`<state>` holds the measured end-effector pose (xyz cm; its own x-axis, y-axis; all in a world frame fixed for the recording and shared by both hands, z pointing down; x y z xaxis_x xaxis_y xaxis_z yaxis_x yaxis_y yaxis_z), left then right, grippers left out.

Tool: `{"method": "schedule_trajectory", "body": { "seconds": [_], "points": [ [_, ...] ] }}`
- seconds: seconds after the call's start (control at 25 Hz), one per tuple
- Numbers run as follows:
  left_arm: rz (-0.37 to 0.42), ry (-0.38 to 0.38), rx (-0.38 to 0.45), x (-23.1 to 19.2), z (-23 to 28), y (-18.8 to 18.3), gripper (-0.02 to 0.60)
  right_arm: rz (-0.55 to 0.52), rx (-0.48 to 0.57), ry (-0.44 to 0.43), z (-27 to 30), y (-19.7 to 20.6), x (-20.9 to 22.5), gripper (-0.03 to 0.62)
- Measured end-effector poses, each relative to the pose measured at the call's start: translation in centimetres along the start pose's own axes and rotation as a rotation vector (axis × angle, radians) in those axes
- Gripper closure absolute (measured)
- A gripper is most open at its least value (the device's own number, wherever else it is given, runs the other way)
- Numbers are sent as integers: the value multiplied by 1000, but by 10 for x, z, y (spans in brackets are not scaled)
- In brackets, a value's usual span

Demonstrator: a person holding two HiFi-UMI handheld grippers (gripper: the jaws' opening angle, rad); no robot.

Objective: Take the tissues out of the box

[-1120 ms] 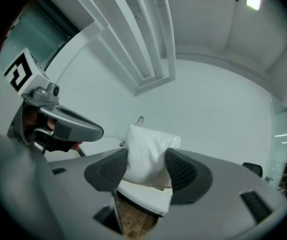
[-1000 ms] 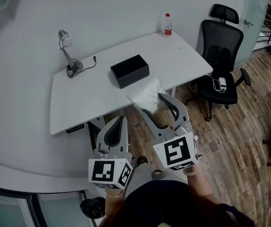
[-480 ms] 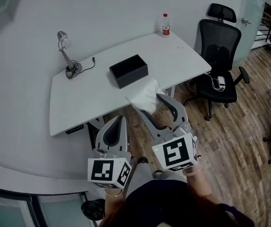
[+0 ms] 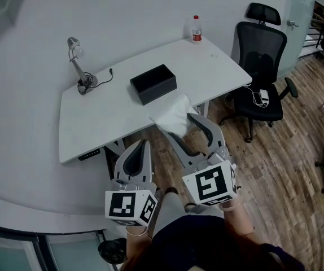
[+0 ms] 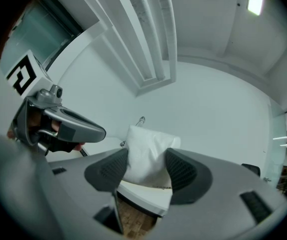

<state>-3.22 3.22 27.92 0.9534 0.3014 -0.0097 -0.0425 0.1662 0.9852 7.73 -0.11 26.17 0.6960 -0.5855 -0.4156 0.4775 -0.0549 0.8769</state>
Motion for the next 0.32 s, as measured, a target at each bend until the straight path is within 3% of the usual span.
{"method": "schedule_trajectory", "body": {
  "seconds": [0.32],
  "points": [
    [-19, -3, -25, 6, -7, 4, 555, -9, -24, -24, -9, 2, -6, 338]
  ]
}}
Point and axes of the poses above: the fingertips, and each gripper's own axes: z forward along the fingers, x to its right, y out of its underside, the point moved 3 cm from there along -z, backward along the fingers, and after that the axes turned 12 degrees about -x, right-handed, at the moved point
